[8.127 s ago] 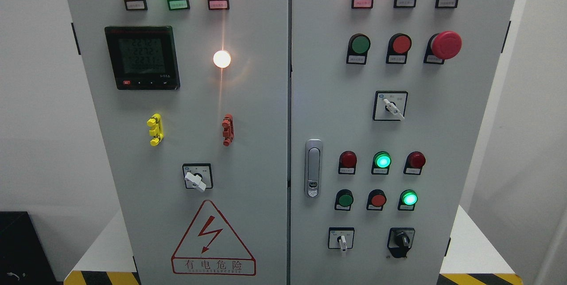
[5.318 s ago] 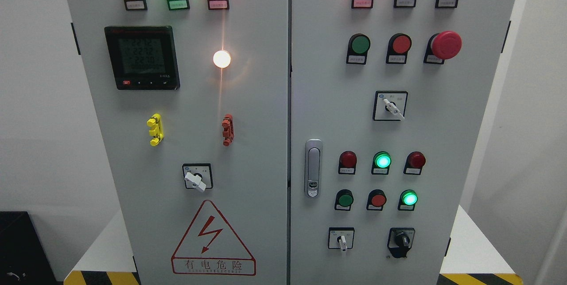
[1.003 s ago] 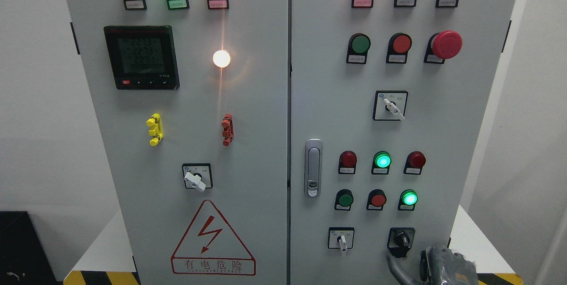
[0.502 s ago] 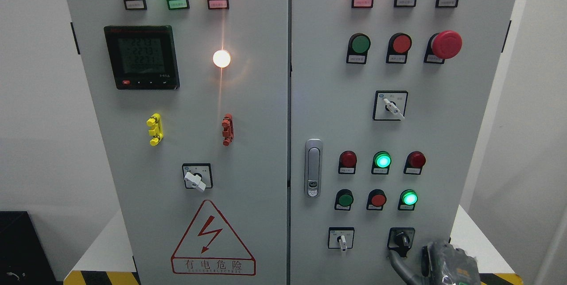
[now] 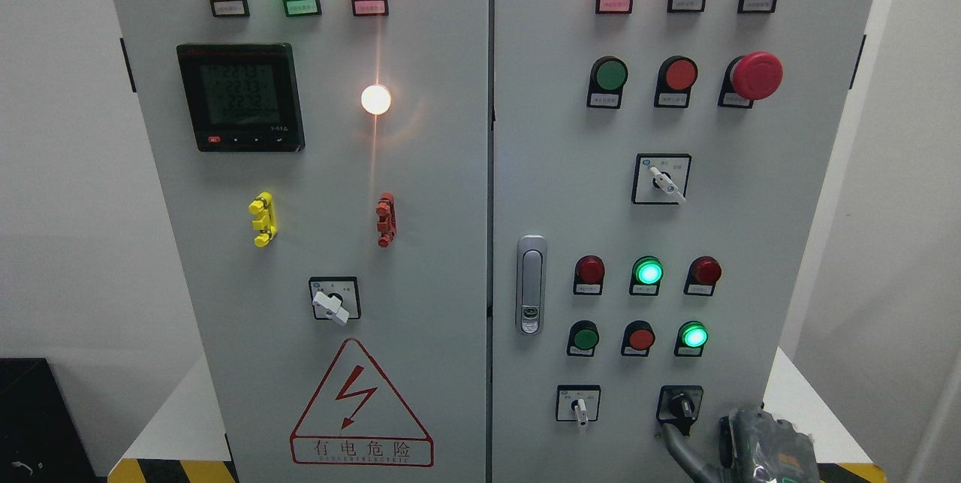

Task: Flip black knob to close circuit
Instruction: 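Raise the right hand up to the black rotary knob, then grip the black knob with the right hand and twist it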

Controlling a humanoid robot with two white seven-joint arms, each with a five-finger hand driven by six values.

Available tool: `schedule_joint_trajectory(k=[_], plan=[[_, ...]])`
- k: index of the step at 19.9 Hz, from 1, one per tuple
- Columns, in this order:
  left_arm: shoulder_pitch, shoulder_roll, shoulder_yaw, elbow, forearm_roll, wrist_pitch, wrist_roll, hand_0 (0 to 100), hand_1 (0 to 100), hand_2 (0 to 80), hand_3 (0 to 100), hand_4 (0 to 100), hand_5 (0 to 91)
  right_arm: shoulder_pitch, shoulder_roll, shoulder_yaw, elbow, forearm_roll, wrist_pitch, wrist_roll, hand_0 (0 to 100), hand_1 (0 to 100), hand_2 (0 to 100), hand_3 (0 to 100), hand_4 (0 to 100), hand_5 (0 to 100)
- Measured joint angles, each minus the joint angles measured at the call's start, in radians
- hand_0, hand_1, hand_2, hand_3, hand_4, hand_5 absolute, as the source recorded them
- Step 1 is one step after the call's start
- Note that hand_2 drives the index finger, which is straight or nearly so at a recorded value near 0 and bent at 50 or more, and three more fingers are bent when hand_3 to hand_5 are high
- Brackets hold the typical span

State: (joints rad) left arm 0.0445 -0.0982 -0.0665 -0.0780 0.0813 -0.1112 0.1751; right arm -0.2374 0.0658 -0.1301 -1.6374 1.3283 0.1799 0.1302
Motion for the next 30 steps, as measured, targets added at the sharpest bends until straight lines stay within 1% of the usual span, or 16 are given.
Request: schedule_joint_trajectory(k=[14, 30], plan=[[0.0, 0.0, 0.0, 0.0, 0.0, 0.0, 0.0, 12, 56, 0.0, 0, 0, 0.0, 0.003, -0.004, 0.002, -0.001, -0.001, 0.002, -0.004, 0, 0, 92, 100, 98, 99], [0.0, 0.0, 0.0, 0.0, 0.0, 0.0, -0.001, 12, 56, 0.0, 0, 0, 0.0, 0.004, -0.011, -0.041, -0.002, -0.011, 0.007, -0.008, 0, 0, 92, 100, 98, 99]])
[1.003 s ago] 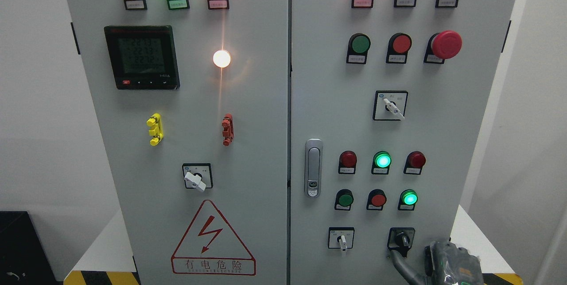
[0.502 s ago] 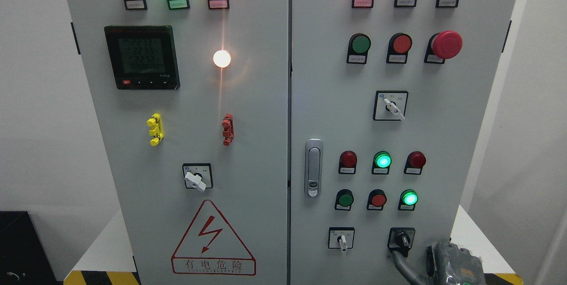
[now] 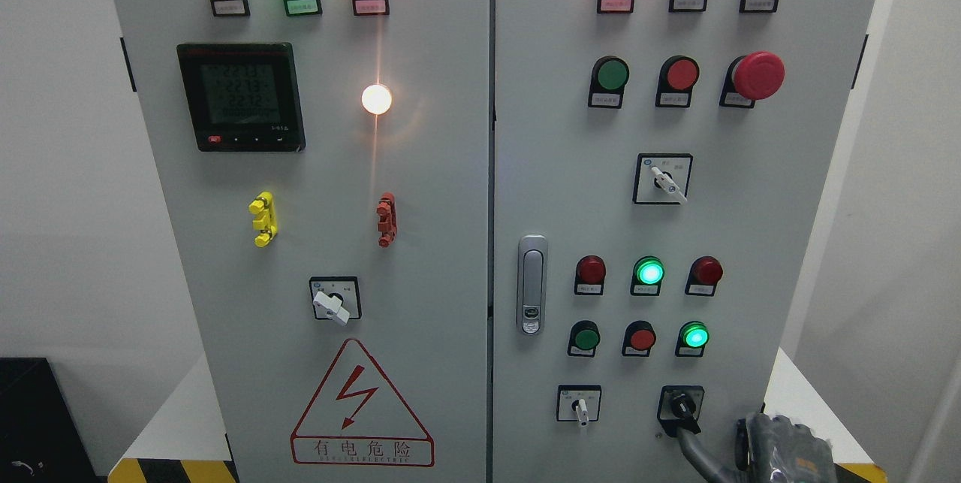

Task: Flip black knob to close circuit
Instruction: 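Grip the black knob with the right hand and twist it, then release the knob and lower the right hand away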

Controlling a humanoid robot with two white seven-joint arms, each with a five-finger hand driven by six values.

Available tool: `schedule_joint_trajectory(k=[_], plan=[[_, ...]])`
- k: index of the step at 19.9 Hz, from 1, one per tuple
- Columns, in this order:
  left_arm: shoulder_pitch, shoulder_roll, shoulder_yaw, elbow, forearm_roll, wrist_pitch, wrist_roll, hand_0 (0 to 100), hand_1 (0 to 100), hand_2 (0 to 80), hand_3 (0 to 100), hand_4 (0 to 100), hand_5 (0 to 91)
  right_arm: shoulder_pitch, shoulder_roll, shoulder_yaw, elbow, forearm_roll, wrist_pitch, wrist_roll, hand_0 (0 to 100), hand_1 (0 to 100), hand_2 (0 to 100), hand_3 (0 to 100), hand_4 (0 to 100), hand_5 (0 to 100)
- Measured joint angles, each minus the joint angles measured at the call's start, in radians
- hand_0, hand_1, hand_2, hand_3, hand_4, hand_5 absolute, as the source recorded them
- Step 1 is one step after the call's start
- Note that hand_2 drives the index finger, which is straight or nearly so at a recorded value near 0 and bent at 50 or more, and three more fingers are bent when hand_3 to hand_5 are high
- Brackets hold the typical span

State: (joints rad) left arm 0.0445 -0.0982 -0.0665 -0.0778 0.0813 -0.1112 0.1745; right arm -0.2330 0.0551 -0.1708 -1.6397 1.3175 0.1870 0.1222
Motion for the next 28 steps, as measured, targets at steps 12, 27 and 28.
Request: schedule_joint_trajectory(k=[12, 27, 28], plan=[[0.0, 0.0, 0.0, 0.0, 0.0, 0.0, -0.005, 12, 56, 0.0, 0, 0, 0.0, 0.002, 0.0, -0.014, -0.005, -0.029, 0.003, -0.004, 0, 0, 91, 100, 98, 99], [0.0, 0.0, 0.0, 0.0, 0.0, 0.0, 0.0, 12, 56, 0.0, 0, 0, 0.0, 0.002, -0.001, -0.017, -0.014, -0.057, -0.01, -0.012, 0, 0, 91, 100, 98, 99], [0.0, 0.0, 0.0, 0.0, 0.0, 0.0, 0.0, 12, 56, 0.0, 0, 0, 0.0, 0.002, -0.001, -0.017, -0.014, -0.057, -0.012, -0.012, 0, 0, 91, 100, 98, 99]])
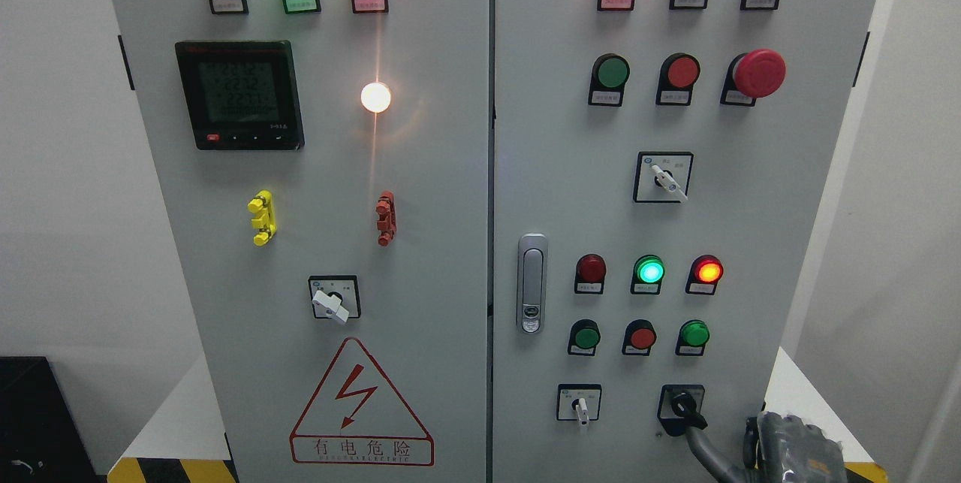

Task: Flip black knob to close circuit
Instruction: 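Release the knob and lower the right hand away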

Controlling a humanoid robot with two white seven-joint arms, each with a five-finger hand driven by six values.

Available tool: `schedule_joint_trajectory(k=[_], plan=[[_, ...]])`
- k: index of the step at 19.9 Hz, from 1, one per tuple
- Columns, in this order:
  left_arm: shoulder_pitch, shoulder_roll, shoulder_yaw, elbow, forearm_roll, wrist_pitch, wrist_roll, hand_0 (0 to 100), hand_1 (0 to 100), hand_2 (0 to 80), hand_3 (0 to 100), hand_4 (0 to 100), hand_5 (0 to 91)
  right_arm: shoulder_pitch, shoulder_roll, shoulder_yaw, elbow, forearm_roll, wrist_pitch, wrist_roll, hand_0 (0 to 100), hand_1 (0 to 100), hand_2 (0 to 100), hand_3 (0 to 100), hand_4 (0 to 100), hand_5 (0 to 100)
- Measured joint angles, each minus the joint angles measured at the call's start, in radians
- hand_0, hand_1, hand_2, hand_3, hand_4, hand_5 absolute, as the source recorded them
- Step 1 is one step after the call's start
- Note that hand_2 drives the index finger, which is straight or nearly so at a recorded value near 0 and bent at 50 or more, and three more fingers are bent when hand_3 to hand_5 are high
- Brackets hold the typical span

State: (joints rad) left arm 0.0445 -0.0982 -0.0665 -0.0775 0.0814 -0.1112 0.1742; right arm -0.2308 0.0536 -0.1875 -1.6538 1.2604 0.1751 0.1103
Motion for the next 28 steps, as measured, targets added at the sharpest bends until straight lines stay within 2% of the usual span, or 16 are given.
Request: schedule_joint_trajectory(k=[8, 15, 21, 28], plan=[[0.0, 0.0, 0.0, 0.0, 0.0, 0.0, 0.0, 12, 56, 0.0, 0, 0, 0.0, 0.006, -0.002, 0.012, 0.003, 0.003, -0.04, -0.026, 0, 0, 90, 100, 98, 99], [0.0, 0.0, 0.0, 0.0, 0.0, 0.0, 0.001, 12, 56, 0.0, 0, 0, 0.0, 0.027, -0.001, 0.03, 0.002, 0.007, -0.061, -0.036, 0, 0, 90, 100, 98, 99], [0.0, 0.0, 0.0, 0.0, 0.0, 0.0, 0.001, 12, 56, 0.0, 0, 0, 0.0, 0.046, 0.001, 0.05, -0.005, 0.005, -0.089, -0.028, 0, 0, 89, 100, 98, 98], [0.0, 0.0, 0.0, 0.0, 0.0, 0.0, 0.001, 12, 56, 0.0, 0, 0, 0.0, 0.083, 0.007, 0.065, -0.041, 0.0, -0.099, -0.05, 0, 0, 88, 100, 97, 98]])
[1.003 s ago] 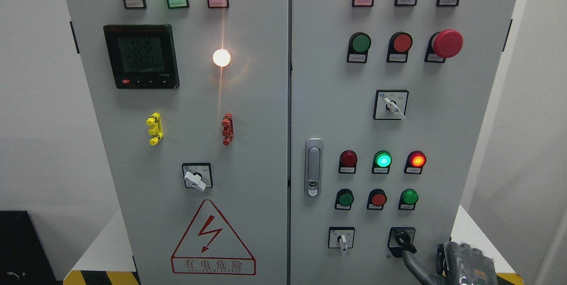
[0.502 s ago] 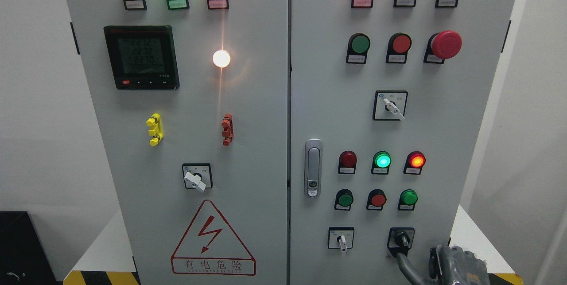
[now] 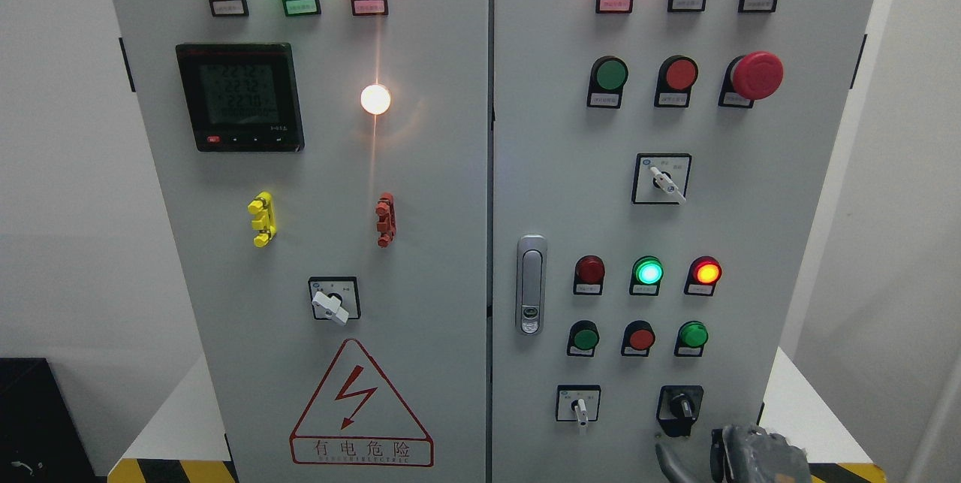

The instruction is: Flip black knob to close circuit

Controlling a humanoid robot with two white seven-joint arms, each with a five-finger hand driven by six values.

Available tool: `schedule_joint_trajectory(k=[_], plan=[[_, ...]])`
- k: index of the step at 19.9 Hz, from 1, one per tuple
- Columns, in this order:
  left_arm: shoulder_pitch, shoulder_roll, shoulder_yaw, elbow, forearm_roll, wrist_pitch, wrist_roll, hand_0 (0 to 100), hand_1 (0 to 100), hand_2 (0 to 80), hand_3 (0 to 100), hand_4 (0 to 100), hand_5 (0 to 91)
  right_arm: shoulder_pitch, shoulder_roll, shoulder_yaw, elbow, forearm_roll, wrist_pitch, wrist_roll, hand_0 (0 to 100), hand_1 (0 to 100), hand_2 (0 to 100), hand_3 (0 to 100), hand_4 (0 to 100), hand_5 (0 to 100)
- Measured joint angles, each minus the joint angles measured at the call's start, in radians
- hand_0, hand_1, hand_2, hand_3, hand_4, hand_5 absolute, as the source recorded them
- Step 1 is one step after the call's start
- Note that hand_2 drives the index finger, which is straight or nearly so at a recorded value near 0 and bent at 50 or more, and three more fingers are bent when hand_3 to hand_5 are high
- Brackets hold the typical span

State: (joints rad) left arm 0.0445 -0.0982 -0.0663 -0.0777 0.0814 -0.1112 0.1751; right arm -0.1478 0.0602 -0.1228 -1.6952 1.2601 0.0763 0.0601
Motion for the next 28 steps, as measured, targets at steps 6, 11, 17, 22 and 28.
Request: schedule_joint_trajectory(k=[6, 11, 17, 22, 28], plan=[[0.0, 0.0, 0.0, 0.0, 0.0, 0.0, 0.0, 12, 56, 0.0, 0, 0, 0.0, 0.058, 0.008, 0.004, -0.059, -0.079, 0.0, -0.02, 0, 3, 71, 99, 89, 79], [0.0, 0.0, 0.0, 0.0, 0.0, 0.0, 0.0, 12, 56, 0.0, 0, 0, 0.0, 0.127, 0.016, 0.013, -0.118, -0.294, -0.008, -0.07, 0, 6, 56, 86, 79, 68], [0.0, 0.0, 0.0, 0.0, 0.0, 0.0, 0.001, 12, 56, 0.0, 0, 0, 0.0, 0.251, 0.033, 0.026, -0.197, -0.679, -0.013, -0.113, 0, 3, 31, 48, 49, 47], [0.0, 0.0, 0.0, 0.0, 0.0, 0.0, 0.001, 12, 56, 0.0, 0, 0, 0.0, 0.353, 0.042, 0.045, -0.259, -1.01, -0.038, -0.117, 0, 0, 9, 24, 24, 18], [0.0, 0.0, 0.0, 0.0, 0.0, 0.0, 0.005, 12, 56, 0.0, 0, 0, 0.0, 0.439, 0.048, 0.074, -0.306, -1.214, -0.157, -0.116, 0, 0, 5, 14, 11, 1]])
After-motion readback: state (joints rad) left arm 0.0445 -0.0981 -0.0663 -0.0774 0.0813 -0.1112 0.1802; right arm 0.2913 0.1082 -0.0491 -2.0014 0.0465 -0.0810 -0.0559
